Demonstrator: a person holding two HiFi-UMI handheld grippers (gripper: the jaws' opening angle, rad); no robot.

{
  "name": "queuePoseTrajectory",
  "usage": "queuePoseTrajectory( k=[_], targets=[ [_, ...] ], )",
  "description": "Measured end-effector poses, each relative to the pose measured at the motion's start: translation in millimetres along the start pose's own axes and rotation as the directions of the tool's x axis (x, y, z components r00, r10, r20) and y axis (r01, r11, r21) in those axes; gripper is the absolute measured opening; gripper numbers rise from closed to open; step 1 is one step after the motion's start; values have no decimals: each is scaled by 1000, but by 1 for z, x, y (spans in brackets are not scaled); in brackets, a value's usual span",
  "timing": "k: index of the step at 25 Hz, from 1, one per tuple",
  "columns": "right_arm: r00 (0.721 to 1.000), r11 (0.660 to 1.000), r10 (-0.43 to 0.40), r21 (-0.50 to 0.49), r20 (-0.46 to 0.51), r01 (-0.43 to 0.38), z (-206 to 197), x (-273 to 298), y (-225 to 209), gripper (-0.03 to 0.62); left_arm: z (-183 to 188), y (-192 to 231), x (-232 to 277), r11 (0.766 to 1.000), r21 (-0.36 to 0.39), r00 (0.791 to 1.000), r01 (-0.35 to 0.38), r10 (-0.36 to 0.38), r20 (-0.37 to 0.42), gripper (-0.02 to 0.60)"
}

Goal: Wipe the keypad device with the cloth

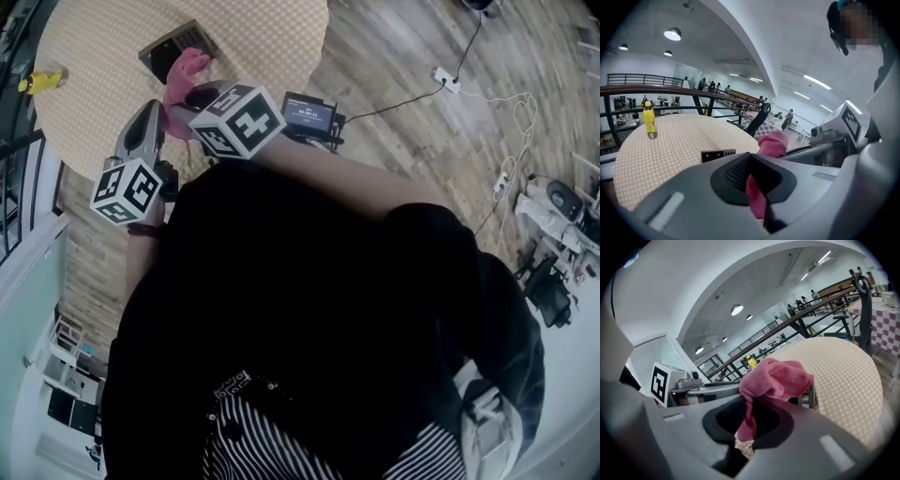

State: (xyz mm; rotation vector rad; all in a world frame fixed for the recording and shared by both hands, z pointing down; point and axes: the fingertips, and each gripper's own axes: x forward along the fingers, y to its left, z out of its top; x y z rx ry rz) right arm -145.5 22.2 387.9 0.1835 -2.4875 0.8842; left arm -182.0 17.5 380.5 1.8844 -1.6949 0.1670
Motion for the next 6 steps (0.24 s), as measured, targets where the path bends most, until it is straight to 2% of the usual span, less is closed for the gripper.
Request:
queuePoseTrajectory(
  k=[6],
  targets=[
    [999, 999, 41, -3, -25, -41, 2, -24, -22, 43, 8, -28, 18, 999, -25, 999, -35, 35, -14, 3]
  ],
)
